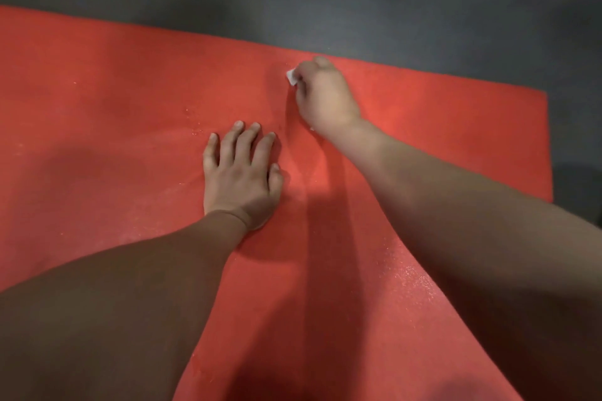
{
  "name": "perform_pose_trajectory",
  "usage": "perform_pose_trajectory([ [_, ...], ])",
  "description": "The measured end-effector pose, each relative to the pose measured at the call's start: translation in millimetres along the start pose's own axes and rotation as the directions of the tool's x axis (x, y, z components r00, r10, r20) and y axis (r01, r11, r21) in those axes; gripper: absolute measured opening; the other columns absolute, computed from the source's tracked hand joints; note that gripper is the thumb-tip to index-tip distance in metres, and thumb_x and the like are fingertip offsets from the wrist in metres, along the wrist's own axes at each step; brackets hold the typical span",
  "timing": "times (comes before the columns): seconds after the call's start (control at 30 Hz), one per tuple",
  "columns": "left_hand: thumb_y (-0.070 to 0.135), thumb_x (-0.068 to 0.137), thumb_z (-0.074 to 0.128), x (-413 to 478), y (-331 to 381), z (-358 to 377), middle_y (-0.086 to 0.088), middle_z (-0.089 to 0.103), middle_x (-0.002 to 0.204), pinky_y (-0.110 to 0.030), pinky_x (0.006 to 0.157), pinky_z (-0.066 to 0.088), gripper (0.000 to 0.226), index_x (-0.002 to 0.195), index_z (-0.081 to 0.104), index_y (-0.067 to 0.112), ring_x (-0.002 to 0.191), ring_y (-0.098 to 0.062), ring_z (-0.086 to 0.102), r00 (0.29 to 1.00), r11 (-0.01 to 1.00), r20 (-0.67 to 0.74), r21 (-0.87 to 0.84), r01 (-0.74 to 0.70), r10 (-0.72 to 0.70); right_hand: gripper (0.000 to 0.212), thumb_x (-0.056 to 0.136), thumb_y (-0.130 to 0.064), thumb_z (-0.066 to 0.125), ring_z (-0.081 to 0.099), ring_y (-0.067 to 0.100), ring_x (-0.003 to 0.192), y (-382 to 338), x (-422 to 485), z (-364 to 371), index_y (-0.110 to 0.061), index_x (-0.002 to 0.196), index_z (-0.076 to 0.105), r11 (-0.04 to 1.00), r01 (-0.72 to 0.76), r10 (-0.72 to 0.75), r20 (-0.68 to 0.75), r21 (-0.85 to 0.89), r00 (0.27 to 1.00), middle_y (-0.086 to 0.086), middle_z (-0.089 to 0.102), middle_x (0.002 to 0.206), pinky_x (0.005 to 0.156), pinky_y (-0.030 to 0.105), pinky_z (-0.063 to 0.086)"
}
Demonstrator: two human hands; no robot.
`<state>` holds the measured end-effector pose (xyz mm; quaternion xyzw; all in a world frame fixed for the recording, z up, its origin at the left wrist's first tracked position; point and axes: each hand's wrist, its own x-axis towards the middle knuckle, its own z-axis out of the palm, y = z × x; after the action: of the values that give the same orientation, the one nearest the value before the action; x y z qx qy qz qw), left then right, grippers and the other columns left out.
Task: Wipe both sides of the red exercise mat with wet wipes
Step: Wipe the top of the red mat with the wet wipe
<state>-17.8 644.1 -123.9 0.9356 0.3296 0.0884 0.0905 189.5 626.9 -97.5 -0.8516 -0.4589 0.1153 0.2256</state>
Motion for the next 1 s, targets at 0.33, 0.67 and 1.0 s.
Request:
perform_pose_trajectory([
  [0.33, 0.042, 0.091, 0.045, 2, 0, -3, -0.005, 0.045, 0.153, -0.056, 0.122, 0.014, 0.055, 0.142, 0.053, 0.022, 0.149, -0.027, 0.028, 0.998, 1.000, 0.057, 0.009, 0.001, -0.002, 0.023, 0.093, -0.006, 0.053, 0.063, 0.029, 0.106, -17, 47, -1, -0.008, 0.110, 0.068, 0.941, -0.304, 0.296, -0.078, -0.147, 0.952, 0.014, 0.067, 0.115, 0.085, 0.027, 0.043],
  [0.67, 0.042, 0.091, 0.047, 2, 0, -2, -0.004, 0.044, 0.153, -0.055, 0.122, 0.013, 0.056, 0.143, 0.052, 0.023, 0.150, -0.026, 0.027, 0.998, 1.000, 0.061, -0.009, 0.010, -0.010, 0.039, 0.072, 0.006, 0.061, 0.065, 0.039, 0.091, 43, 22, -38, -0.004, 0.109, 0.064, 0.953, -0.260, 0.258, -0.036, -0.155, 0.966, 0.020, 0.057, 0.116, 0.084, 0.043, 0.054],
  [1.0, 0.041, 0.089, 0.047, 2, 2, -2, -0.005, 0.047, 0.151, -0.056, 0.121, 0.015, 0.055, 0.140, 0.055, 0.022, 0.148, -0.027, 0.030, 1.000, 1.000, 0.024, -0.011, 0.009, -0.009, 0.027, 0.087, 0.003, 0.047, 0.060, 0.033, 0.106, 4, 20, -11, -0.003, 0.102, 0.069, 0.961, -0.277, 0.275, -0.099, 0.002, 0.956, 0.019, 0.066, 0.111, 0.087, 0.029, 0.037],
])
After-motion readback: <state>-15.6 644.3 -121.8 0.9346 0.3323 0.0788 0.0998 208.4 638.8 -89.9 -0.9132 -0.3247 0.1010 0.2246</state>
